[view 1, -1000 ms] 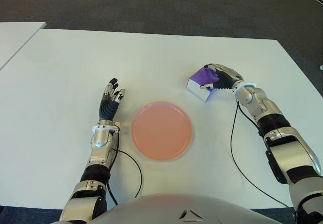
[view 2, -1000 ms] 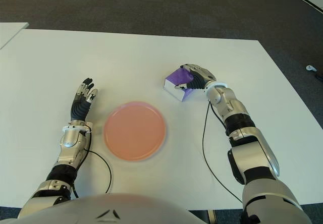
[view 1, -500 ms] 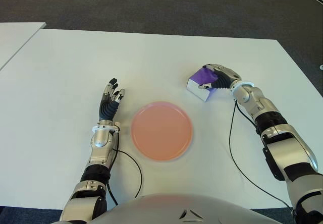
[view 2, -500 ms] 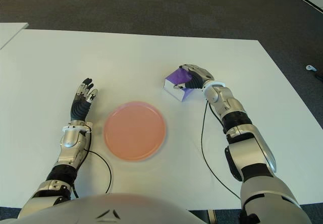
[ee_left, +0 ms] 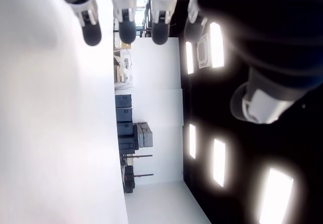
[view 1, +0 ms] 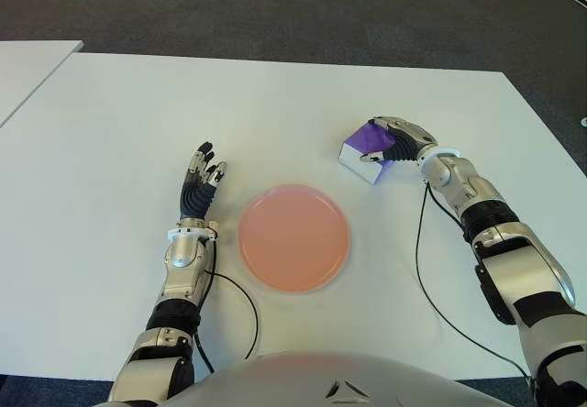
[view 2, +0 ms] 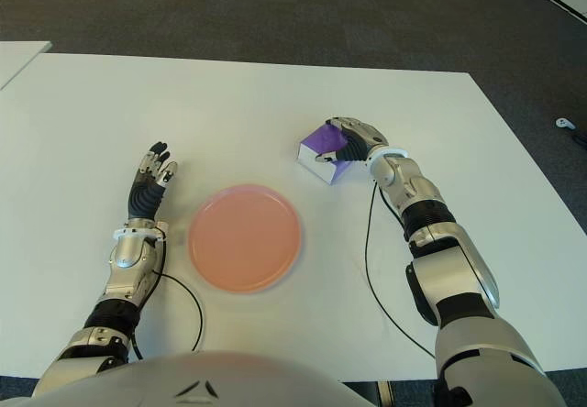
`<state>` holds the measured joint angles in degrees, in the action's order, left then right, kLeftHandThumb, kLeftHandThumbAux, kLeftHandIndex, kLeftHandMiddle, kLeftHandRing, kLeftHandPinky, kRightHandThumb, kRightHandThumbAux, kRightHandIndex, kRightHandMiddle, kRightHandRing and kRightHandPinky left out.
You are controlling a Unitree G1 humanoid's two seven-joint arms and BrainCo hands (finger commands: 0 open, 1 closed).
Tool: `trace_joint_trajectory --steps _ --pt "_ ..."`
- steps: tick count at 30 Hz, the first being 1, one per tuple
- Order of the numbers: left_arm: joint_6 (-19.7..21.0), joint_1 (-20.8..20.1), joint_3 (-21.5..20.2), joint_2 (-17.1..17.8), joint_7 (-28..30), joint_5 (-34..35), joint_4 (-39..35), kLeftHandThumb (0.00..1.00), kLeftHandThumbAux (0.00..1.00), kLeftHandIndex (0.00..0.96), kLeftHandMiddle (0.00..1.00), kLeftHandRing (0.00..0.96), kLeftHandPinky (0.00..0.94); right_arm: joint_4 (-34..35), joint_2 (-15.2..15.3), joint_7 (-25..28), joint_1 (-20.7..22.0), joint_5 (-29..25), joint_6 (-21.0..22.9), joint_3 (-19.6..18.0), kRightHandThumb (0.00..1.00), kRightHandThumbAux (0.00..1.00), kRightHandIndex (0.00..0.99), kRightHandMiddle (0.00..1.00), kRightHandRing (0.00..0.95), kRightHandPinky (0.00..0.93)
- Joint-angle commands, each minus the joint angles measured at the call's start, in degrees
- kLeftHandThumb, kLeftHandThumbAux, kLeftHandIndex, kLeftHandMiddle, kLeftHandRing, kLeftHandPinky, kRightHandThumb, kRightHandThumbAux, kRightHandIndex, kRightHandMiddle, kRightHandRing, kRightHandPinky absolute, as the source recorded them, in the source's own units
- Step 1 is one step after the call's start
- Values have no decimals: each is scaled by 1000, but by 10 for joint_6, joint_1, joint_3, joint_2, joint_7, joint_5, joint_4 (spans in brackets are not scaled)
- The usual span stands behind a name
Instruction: Put the tissue paper into the plate.
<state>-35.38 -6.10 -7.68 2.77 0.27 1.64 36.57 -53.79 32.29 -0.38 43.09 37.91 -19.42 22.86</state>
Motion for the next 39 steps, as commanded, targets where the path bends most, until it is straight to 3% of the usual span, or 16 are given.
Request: trace_joint_trajectory --steps 1,23,39 --pt "14 32 4 -10 -8 -4 26 0 510 0 0 0 0 -12 -9 -5 5 5 -8 9 305 441 2 0 0 50" --pt "8 36 3 -8 -10 -8 22 0 505 0 0 0 0 -52 -14 -11 31 28 -20 48 287 446 0 0 0 14" --pt "17 42 5 -9 -10 -6 9 0 503 0 0 0 0 -40 -35 -14 -1 60 -13 94 345 508 0 0 0 0"
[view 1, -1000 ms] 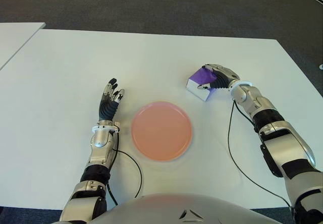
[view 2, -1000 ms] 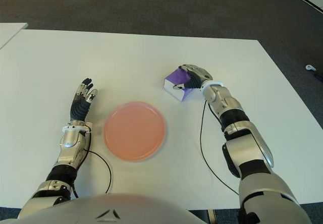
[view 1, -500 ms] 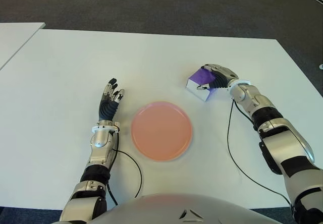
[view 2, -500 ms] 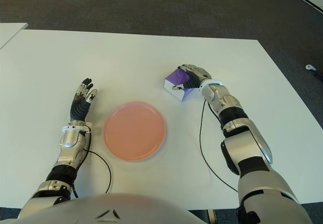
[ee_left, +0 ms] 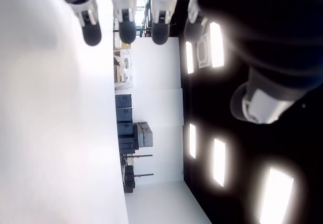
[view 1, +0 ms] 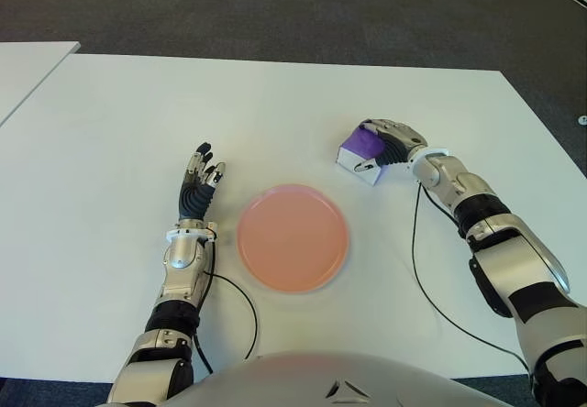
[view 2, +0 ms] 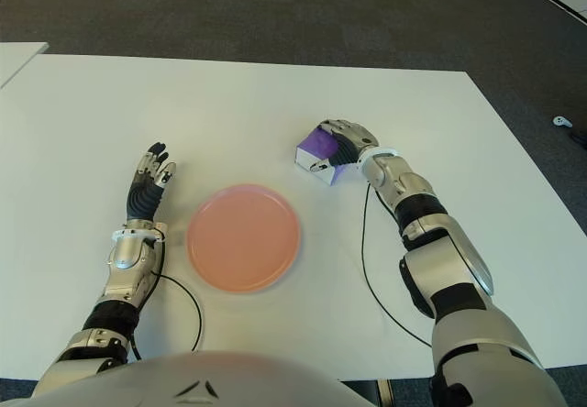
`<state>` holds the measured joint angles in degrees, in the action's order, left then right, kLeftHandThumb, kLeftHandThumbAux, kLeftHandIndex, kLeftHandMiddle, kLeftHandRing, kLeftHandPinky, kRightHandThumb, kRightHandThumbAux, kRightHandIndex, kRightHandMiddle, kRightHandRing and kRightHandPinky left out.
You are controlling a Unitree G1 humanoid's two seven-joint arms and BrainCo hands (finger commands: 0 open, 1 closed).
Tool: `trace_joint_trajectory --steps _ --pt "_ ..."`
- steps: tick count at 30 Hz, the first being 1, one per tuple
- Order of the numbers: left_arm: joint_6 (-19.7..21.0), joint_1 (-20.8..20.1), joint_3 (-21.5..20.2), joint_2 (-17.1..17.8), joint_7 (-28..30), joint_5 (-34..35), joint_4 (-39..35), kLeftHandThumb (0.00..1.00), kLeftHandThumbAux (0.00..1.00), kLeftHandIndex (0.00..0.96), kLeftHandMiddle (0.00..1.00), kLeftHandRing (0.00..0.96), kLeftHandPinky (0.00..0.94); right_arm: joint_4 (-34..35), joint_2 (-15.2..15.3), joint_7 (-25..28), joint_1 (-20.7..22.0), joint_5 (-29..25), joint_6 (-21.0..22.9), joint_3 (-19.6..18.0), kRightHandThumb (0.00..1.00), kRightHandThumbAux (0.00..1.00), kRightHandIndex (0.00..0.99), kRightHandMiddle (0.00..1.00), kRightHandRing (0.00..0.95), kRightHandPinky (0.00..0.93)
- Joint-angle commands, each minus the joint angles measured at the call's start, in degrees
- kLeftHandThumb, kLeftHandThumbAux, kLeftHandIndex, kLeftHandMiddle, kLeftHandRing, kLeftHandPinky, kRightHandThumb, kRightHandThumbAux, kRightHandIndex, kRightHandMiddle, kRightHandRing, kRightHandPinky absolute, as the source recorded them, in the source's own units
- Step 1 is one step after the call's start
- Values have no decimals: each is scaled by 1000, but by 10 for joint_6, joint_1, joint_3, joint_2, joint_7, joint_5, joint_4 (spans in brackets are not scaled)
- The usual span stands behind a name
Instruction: Put the tissue paper into the plate.
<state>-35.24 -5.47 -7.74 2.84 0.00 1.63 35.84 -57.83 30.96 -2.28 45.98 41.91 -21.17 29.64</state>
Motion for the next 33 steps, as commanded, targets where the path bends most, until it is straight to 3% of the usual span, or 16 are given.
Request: trace_joint_trajectory --steps 1,17,27,33 --pt "16 37 6 -11 -8 -6 14 0 503 0 0 0 0 -6 -29 -2 -36 28 7 35 348 510 0 0 0 0" --pt "19 47 7 -18 -16 -9 -3 0 512 0 0 0 0 -66 -57 -40 -75 77 0 114 388 533 0 0 0 0" --pt "18 53 6 -17 -12 -6 -7 0 513 0 0 0 0 -65 -57 -25 -86 66 -5 118 358 538 0 0 0 0" --pt "17 60 6 -16 -14 -8 -15 0 509 0 0 0 0 -84 -67 -23 -98 34 -5 97 342 536 0 0 0 12"
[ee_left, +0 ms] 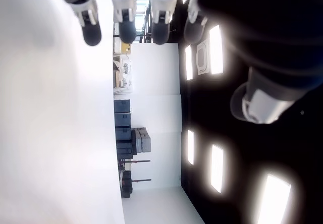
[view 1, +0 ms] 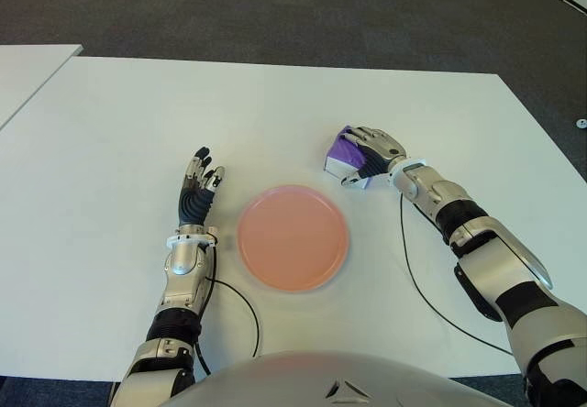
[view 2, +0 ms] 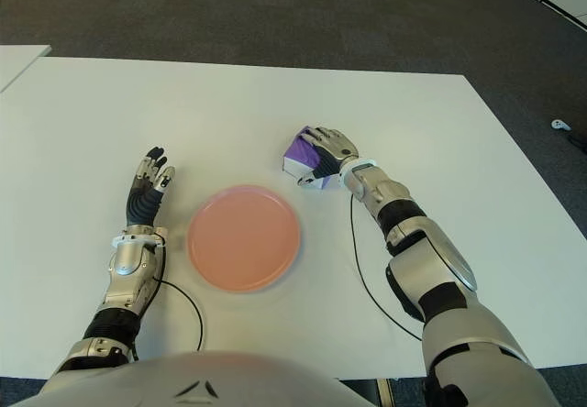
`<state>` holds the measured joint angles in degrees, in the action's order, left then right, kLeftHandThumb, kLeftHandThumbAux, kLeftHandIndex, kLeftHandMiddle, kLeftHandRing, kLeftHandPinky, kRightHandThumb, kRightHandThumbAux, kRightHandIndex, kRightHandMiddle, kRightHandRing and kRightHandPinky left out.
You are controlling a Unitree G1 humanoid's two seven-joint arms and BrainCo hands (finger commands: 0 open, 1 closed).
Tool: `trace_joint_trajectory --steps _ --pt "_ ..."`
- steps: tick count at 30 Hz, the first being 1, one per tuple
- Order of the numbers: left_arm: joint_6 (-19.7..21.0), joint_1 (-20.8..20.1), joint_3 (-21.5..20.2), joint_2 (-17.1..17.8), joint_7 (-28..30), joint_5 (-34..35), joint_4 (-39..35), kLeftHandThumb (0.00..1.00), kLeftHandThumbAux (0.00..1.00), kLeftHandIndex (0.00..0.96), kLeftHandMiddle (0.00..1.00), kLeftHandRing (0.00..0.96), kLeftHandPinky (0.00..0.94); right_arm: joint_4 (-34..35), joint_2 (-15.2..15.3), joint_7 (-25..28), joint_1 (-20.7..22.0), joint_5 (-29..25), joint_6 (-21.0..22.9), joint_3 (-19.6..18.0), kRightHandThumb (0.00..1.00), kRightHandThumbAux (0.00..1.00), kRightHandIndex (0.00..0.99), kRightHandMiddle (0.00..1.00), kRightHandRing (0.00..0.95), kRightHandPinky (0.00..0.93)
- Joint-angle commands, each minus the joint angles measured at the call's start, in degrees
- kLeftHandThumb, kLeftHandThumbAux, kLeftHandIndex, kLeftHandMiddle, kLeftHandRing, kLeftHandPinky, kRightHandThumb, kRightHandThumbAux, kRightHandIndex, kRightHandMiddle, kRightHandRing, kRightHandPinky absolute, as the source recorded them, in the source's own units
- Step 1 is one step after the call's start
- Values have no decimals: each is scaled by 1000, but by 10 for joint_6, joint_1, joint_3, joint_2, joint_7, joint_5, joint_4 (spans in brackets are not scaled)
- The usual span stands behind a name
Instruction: Put the tissue paper into the plate.
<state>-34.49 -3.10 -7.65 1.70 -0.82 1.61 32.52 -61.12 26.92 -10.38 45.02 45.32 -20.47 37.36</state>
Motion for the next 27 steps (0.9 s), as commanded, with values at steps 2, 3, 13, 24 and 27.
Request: trace_joint_trajectory --steps 2,3,13,24,27 --pt "11 38 5 -5 -6 -8 15 0 507 0 0 0 0 -53 -29 58 -91 -9 -10 15 340 535 0 0 0 12" --pt "11 39 4 -5 -6 -8 13 0 505 0 0 0 0 -54 -29 58 -92 -13 -10 14 340 534 0 0 0 12" --pt "16 45 2 -1 -1 -4 6 0 500 0 0 0 0 -63 -35 46 -107 -34 0 6 340 534 0 0 0 20" --pt "19 46 0 2 10 6 4 0 504 0 0 0 0 -62 -34 39 -112 -34 2 7 339 534 0 0 0 66" --pt "19 49 1 3 11 7 2 0 505 0 0 0 0 -58 -31 39 -113 -35 0 6 341 535 2 0 0 82"
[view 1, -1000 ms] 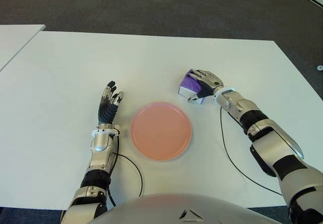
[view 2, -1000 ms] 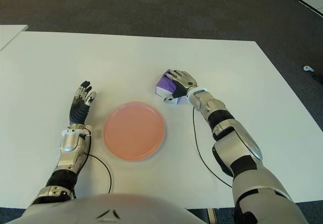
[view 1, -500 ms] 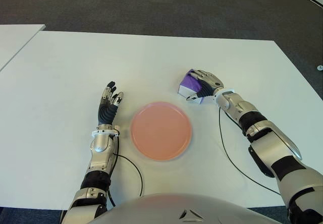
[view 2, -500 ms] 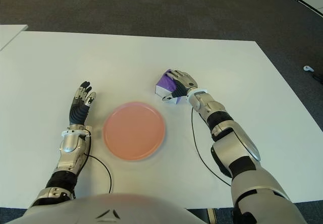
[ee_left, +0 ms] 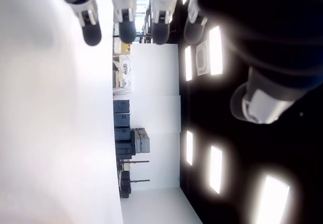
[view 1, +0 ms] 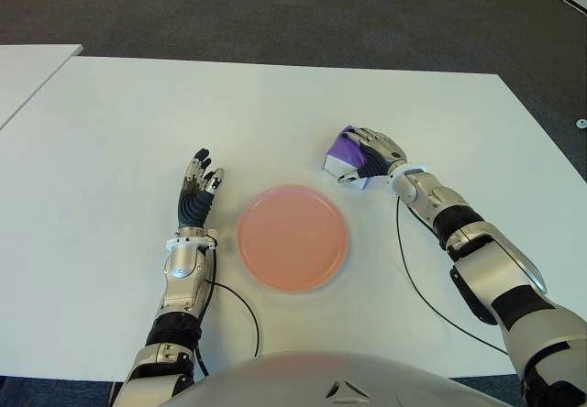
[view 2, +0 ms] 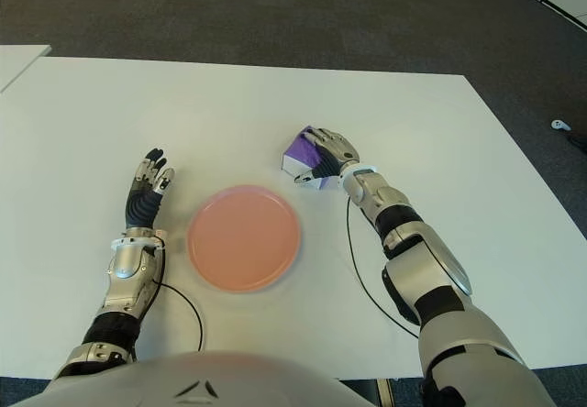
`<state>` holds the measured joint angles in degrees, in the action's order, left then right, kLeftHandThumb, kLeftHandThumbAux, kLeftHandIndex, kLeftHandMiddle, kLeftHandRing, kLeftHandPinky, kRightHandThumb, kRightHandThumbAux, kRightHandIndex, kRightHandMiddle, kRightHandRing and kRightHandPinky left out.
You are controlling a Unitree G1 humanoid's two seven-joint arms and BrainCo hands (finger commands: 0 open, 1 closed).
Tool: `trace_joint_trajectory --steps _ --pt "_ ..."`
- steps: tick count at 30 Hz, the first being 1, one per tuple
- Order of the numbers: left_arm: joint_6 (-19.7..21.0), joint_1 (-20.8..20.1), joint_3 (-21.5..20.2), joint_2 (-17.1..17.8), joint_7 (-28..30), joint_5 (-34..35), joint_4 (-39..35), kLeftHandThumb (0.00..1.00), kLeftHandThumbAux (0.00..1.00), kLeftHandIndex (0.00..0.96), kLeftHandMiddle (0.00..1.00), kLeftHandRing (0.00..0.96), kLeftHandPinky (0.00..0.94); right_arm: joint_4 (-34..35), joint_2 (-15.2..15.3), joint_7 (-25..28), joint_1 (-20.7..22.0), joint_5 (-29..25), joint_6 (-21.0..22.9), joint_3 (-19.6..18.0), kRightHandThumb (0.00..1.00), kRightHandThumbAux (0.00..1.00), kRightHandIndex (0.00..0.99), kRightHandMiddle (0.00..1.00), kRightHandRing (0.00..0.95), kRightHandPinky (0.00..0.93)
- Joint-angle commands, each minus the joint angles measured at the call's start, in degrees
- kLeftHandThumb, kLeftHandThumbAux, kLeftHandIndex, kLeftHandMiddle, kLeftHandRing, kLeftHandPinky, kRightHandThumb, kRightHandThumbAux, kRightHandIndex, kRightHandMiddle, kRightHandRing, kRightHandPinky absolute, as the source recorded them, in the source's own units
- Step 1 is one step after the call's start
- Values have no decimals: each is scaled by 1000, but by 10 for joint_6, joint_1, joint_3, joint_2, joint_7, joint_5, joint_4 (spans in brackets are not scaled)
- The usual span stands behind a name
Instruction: Put the tissue paper into the plate.
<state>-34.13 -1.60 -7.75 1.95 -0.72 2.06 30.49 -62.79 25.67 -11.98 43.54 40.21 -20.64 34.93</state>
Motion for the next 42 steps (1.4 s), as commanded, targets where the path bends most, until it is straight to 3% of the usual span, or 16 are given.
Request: trace_joint_trajectory --steps 1,9,14,22,29,42 --pt "15 34 2 0 10 3 22 0 505 0 0 0 0 -40 -17 55 -98 16 1 30 349 534 8 0 6 88" --pt "10 40 2 1 7 1 16 0 502 0 0 0 0 -33 -12 27 -102 34 8 42 405 531 28 18 39 117" --pt "11 43 2 2 6 0 11 0 494 0 0 0 0 -75 -18 -58 -104 114 54 108 441 532 13 31 43 78" --pt "14 54 4 1 8 0 -3 0 490 0 0 0 0 -65 -10 -103 -97 187 103 185 441 569 0 35 45 80" --pt "18 61 6 -2 12 5 -14 0 499 0 0 0 0 -62 -8 -104 -95 214 139 228 416 607 0 34 44 92" --pt "19 72 9 -6 7 0 -25 0 497 0 0 0 0 -55 0 -97 -89 236 162 288 415 635 0 21 25 70"
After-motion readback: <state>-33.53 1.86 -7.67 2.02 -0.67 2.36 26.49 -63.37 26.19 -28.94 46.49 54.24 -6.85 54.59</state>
